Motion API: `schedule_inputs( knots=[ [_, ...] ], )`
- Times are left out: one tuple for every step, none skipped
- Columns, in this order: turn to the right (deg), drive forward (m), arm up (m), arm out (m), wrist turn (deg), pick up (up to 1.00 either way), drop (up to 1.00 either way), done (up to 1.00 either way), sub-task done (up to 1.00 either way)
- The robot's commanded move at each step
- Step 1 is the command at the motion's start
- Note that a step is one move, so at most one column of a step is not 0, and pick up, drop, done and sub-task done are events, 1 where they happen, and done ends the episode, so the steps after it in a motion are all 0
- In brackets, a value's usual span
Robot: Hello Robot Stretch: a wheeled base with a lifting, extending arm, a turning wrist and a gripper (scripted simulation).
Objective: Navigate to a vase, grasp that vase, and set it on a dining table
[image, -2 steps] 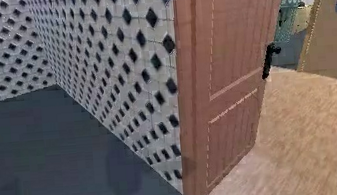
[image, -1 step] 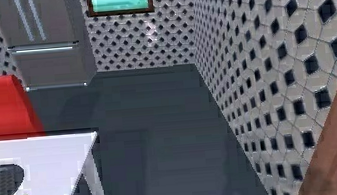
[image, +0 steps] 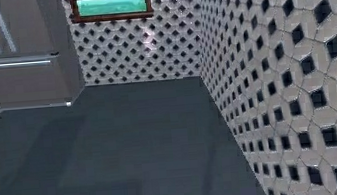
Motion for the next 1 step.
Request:
schedule_inputs(
  knots=[
    [-6.0, 0.00, 0.00, 0.00, 0.0, 0.00, 0.00, 0.00, 0.00]
  ],
)
